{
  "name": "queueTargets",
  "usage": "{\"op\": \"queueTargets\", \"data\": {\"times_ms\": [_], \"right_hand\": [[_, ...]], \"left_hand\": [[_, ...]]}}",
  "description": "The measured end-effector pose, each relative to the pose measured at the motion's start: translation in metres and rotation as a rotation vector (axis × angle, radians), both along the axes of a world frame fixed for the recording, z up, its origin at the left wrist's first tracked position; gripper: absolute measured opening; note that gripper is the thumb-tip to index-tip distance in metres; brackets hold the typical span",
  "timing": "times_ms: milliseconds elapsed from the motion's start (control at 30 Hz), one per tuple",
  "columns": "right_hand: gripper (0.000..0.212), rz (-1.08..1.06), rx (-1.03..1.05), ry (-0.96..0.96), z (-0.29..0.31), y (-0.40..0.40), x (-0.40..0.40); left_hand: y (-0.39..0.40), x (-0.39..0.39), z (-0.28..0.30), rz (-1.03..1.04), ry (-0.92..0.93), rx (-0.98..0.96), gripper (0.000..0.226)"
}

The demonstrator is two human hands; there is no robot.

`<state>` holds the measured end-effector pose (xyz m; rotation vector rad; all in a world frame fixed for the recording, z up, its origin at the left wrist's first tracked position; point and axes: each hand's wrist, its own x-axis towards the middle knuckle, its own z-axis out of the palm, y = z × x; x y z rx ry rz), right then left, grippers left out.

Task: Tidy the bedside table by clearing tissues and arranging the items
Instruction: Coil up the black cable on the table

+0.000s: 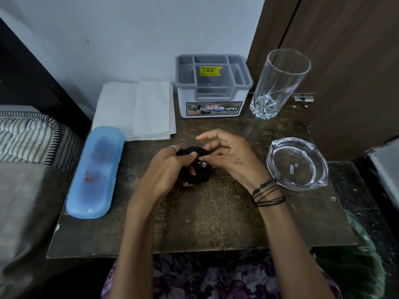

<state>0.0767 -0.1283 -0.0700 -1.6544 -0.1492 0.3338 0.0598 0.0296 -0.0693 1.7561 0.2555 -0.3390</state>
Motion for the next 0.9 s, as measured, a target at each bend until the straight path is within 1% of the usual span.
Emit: {"op": "queueTargets", "data": {"times_ms": [67,133,167,267,400,433,533,633,767,900], "right_hand": [[0.027,-0.026,-0.08,-0.055,-0.003,0.004,0.0],[0.019,-0.079,-0.15,-0.105,-0.005,0.009,-0.001],[0.018,-0.109,-0.198,-0.128,-0.006,0.011,-0.001],[0.016,-0.171,-0.343,-0.171,-0.008,0.022,-0.002],[0.014,-0.232,-0.401,-0.195,-0.007,0.034,-0.002],[0.015,-0.234,-0.418,-0.204,-0.007,0.036,-0.002],[0.017,-0.239,-0.41,-0.193,-0.006,0.041,-0.001],[0.017,-0.239,-0.39,-0.186,-0.006,0.047,-0.002],[0.018,-0.221,-0.378,-0.203,-0.006,0.058,-0.005],[0.02,-0.22,-0.362,-0.234,-0.006,0.07,-0.009]], "left_hand": [[0.001,-0.001,-0.001,0.014,0.012,0.12,0.017],[0.002,-0.003,0.001,0.002,-0.038,0.327,0.032],[0.003,-0.004,0.002,0.001,-0.069,0.401,0.037],[0.008,-0.005,0.007,0.018,-0.137,0.484,0.036],[0.019,-0.008,0.011,0.043,-0.135,0.57,0.057],[0.023,-0.009,0.012,0.057,-0.15,0.595,0.058],[0.03,-0.015,0.018,0.115,-0.237,0.697,0.044],[0.032,-0.021,0.022,0.165,-0.287,0.728,0.032],[0.029,-0.025,0.02,0.169,-0.258,0.754,0.034],[0.029,-0.03,0.022,0.209,-0.243,0.864,0.037]]}}
